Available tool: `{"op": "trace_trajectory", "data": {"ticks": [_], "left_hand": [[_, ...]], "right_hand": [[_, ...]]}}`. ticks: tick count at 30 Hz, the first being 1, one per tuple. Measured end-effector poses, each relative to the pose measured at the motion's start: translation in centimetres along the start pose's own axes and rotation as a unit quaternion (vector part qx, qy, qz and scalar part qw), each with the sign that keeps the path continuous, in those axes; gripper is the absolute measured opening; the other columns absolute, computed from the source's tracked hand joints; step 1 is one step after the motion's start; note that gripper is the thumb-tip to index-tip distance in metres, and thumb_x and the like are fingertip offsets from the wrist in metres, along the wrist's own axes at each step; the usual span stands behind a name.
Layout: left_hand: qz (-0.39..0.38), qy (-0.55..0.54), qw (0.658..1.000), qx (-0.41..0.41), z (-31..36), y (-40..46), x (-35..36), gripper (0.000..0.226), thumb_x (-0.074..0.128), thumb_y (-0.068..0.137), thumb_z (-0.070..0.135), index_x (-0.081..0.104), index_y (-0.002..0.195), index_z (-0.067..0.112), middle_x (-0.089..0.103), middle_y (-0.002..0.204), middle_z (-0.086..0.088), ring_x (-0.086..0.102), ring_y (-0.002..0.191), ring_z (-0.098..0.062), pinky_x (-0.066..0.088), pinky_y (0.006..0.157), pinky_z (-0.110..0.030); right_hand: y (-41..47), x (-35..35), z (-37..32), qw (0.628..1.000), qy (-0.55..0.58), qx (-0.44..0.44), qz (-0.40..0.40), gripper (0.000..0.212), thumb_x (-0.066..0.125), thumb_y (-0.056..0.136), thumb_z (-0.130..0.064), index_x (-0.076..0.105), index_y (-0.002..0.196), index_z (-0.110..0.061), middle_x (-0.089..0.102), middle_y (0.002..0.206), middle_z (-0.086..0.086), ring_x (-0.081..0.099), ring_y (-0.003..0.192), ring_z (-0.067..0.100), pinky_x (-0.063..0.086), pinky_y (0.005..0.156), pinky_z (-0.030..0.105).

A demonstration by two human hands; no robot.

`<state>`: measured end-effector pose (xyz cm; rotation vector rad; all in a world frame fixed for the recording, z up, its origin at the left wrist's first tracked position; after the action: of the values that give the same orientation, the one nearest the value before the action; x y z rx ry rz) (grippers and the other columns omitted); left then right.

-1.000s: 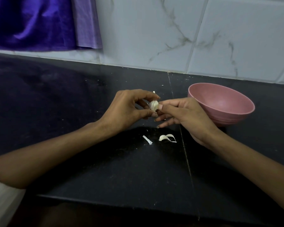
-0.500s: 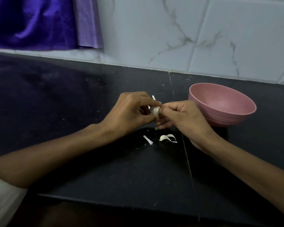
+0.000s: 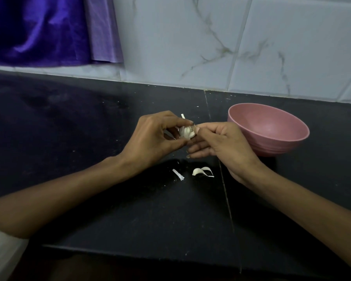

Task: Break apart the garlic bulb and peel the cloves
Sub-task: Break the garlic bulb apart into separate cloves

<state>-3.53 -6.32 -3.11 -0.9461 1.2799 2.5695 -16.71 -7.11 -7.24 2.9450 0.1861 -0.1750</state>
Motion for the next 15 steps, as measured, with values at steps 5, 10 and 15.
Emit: {"op": "trace_trajectory", "data": {"ticks": [5,10,15], "left_hand": [[0.005,-0.008,1.0,-0.001,0.0,0.1,-0.3,0.037,0.084,0.073,0.018,0.074,0.108,0.012,0.071,0.093,0.001,0.067,0.077,-0.008,0.056,0.072,-0.025],[0.001,-0.027,0.999,-0.021,-0.4,-0.1,-0.1,0.039,0.084,0.071,0.021,0.074,0.107,0.011,0.07,0.093,0.003,0.067,0.077,-0.007,0.056,0.073,-0.022],[0.011,-0.086,0.993,-0.085,-1.7,0.0,0.0,0.039,0.086,0.069,0.016,0.073,0.105,0.013,0.072,0.09,0.004,0.069,0.074,-0.007,0.059,0.075,-0.028]], "right_hand": [[-0.1,-0.4,-0.4,1.0,-0.003,-0.026,0.017,0.018,0.061,0.096,-0.014,0.073,0.09,-0.002,0.072,0.074,0.011,0.068,0.063,0.019,0.059,0.06,0.029],[0.1,-1.2,-0.8,0.999,-0.007,-0.039,0.037,0.006,0.067,0.09,-0.007,0.072,0.086,-0.007,0.072,0.071,0.013,0.069,0.061,0.019,0.06,0.06,0.031],[0.0,-1.3,-0.8,0.998,0.027,-0.034,0.053,0.008,0.066,0.091,-0.005,0.071,0.084,-0.006,0.07,0.07,0.01,0.069,0.061,0.018,0.06,0.059,0.03]]}}
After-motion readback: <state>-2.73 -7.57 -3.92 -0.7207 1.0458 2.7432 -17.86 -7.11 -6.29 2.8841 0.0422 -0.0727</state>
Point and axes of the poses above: each hand's wrist, its own y-axis towards the middle knuckle, its own x-axis out of the palm, z = x × y, the point moved 9 cm from there along y, towards the middle knuckle
